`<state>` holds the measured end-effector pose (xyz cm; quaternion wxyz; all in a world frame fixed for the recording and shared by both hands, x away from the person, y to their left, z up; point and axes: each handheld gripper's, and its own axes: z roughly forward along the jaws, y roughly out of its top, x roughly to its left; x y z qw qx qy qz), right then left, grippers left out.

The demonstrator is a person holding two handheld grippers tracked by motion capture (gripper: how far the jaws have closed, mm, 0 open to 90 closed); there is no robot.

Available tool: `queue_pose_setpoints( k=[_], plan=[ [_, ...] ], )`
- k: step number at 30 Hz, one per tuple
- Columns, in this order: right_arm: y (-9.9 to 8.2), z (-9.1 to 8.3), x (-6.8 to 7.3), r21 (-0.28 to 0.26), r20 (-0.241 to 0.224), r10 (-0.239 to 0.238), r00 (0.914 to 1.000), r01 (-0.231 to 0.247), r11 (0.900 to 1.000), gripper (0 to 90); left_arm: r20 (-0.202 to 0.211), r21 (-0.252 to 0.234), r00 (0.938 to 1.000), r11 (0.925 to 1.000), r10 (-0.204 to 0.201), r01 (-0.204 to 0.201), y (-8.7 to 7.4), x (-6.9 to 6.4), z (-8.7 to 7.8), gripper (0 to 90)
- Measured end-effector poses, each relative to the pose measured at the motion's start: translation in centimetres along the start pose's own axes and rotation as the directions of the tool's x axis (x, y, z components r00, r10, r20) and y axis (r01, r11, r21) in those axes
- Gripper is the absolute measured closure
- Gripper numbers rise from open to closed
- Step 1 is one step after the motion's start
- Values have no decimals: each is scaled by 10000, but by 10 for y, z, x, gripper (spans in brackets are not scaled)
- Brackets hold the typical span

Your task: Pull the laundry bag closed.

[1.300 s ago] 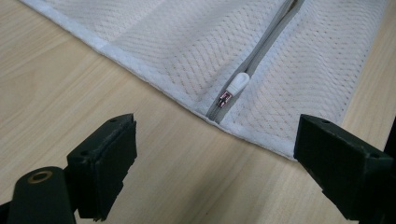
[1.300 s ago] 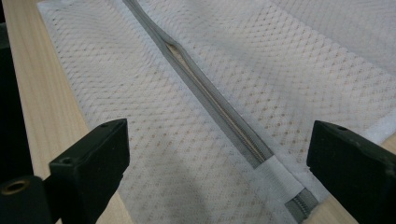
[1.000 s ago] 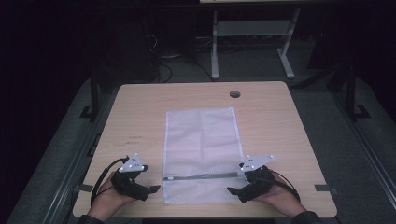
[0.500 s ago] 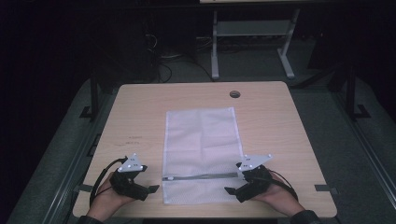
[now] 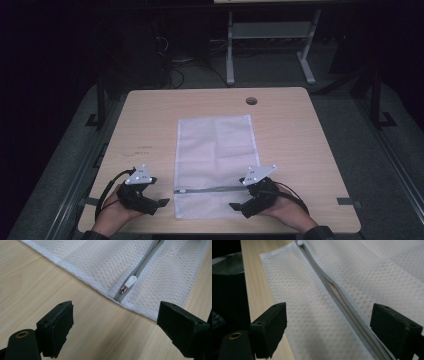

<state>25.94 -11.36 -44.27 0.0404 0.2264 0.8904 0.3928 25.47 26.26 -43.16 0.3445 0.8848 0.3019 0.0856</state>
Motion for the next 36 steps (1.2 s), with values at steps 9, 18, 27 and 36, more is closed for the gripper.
queue_pose_setpoints(
  k=[9, 18, 27, 36],
  plan=[
    [22, 15, 3, 112, -525, -322, 9981, 329, 9994, 226, 17, -8, 10000, 10000, -30, 30, -1, 0, 0, 130],
    [41, 32, 7, 82, -907, -773, 9929, 784, 9969, 337, 62, 30, 10000, 10000, -18, 18, -1, 0, 1, 130],
    [58, 46, 8, -299, -1227, -1081, 9865, 1052, 9940, 422, 81, 18, 10000, 10000, -51, 50, -1, 0, 2, 130],
    [74, 60, 6, -595, -1325, -1370, 9817, 1301, 9897, 516, 93, 7, 9999, 10000, -77, 77, -2, 1, 2, 130]
  ],
)
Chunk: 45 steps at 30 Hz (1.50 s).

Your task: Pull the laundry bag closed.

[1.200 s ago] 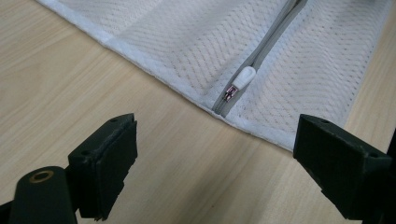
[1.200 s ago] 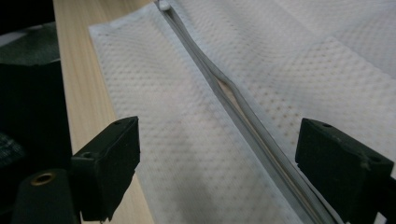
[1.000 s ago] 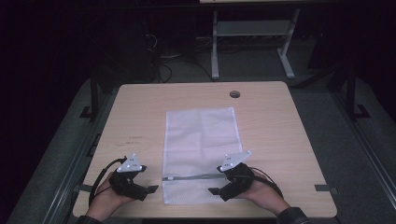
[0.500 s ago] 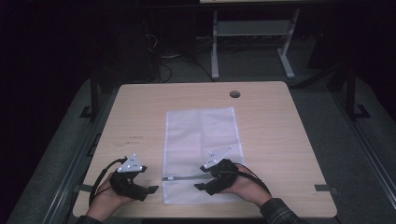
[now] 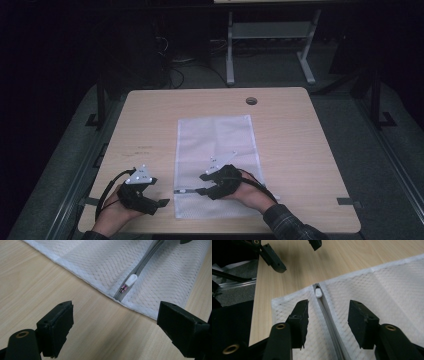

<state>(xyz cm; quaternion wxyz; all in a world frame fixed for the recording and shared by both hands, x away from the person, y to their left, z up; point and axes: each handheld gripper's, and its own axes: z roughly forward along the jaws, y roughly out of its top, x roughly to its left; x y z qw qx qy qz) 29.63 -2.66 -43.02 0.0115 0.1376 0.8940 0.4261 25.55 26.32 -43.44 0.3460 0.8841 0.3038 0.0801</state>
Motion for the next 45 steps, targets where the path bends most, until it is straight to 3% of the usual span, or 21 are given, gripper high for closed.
queue_pose_setpoints(
  k=[10, 23, 36, 40, 45],
  plan=[
    [9, 21, -3, -6, -287, -200, 9994, 200, 9998, 581, 1, -19, 10000, 10000, -3, 3, 0, 0, 0, 130],
    [13, 63, 3, 513, -520, -707, 9961, 733, 9960, 612, 16, -42, 10000, 10000, 31, -31, 0, -1, -1, 130],
    [11, 69, 1, 677, -585, -686, 9959, 726, 9951, 693, -4, -35, 10000, 10000, 3, -3, -1, -1, -2, 131],
    [11, 70, 1, 716, -693, -730, 9949, 780, 9944, 797, 4, -35, 10000, 10000, 2, -2, -1, -1, -2, 131],
    [11, 69, 1, 660, -752, -748, 9944, 799, 9946, 812, 3, -3, 10000, 10000, 29, -29, -1, -1, -2, 131]
  ],
)
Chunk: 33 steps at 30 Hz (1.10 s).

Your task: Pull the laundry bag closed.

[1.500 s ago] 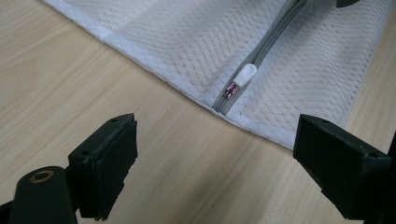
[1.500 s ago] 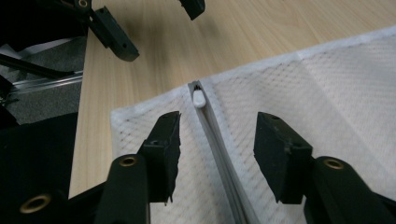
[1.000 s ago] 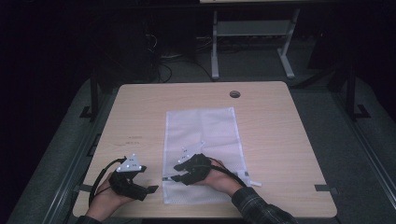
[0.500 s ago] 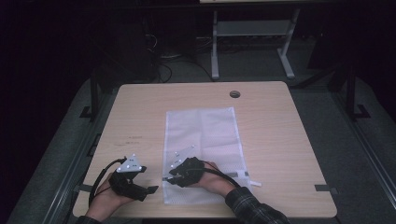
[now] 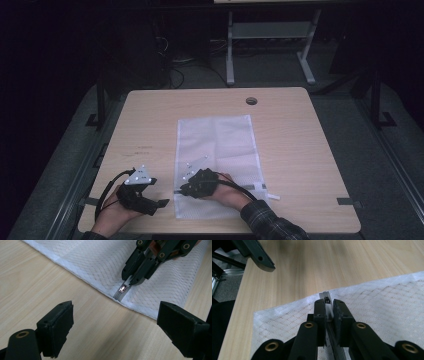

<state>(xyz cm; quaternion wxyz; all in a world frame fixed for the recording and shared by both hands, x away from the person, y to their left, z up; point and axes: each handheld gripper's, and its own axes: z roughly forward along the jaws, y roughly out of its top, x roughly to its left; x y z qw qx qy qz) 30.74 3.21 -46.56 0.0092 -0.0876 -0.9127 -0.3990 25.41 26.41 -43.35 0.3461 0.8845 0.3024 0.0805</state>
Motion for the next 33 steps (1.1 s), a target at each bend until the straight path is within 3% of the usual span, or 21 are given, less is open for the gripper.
queue_pose_setpoints(
  k=[8, 19, 33],
  plan=[
    [2, -12, 1, -251, 57, 13, 10000, -12, 9997, 816, 103, 47, 9999, 10000, 83, -83, 3, -2, 3, 135],
    [4, -27, 1, -631, 236, 28, 9997, -13, 9980, 816, 568, -95, 9982, 9998, 204, -199, 16, -8, 10, 166],
    [7, -36, 2, -1108, 264, 82, 9996, -52, 9938, 816, 1318, -24, 9905, 9992, -388, 394, 23, -2, 26, 273]
  ],
)
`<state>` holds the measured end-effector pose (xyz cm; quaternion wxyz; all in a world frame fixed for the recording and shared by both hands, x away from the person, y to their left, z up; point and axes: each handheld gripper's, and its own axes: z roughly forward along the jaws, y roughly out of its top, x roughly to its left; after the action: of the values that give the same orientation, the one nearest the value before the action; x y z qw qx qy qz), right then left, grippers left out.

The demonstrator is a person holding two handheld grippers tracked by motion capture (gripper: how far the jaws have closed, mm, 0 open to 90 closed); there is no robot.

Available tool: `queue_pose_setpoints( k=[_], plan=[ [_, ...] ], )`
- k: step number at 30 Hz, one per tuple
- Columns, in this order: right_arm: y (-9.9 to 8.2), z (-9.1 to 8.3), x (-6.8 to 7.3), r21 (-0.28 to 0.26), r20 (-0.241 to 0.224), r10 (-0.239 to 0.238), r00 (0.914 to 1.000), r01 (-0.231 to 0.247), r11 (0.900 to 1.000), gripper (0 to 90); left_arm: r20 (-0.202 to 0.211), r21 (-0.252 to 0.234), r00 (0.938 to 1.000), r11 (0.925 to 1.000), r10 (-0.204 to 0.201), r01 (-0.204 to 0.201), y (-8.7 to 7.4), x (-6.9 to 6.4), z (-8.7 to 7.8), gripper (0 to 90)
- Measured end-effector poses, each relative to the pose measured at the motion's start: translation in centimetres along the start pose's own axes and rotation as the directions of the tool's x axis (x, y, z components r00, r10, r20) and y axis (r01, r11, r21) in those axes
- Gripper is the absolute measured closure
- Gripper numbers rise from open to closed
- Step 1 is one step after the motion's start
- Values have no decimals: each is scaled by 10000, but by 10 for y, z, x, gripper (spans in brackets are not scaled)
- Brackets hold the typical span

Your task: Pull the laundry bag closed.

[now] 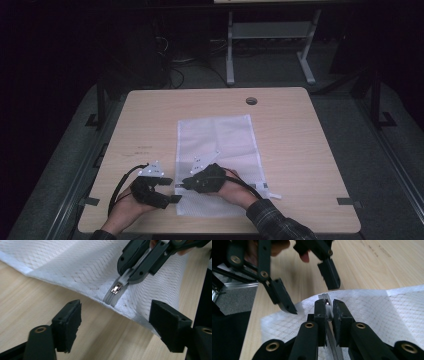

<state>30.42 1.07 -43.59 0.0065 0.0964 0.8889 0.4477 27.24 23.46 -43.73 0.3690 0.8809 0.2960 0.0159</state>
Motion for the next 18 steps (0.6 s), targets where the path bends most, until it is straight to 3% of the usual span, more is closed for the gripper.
queue_pose_setpoints(
  k=[4, 9, 18],
  plan=[
    [1, -3, 0, -102, -33, 37, 10000, -37, 9999, 816, 298, -15, 9995, 10000, -93, 93, 1, 2, 3, 335],
    [1, -5, 0, -103, -8, 19, 10000, -20, 9999, 816, 562, -201, 9984, 9997, -91, 102, 4, 5, 2, 495],
    [1, -5, 0, -107, -50, 2, 10000, -2, 9999, 816, 722, -103, 9972, 9998, -169, 177, 4, 8, 1, 710]
  ],
)
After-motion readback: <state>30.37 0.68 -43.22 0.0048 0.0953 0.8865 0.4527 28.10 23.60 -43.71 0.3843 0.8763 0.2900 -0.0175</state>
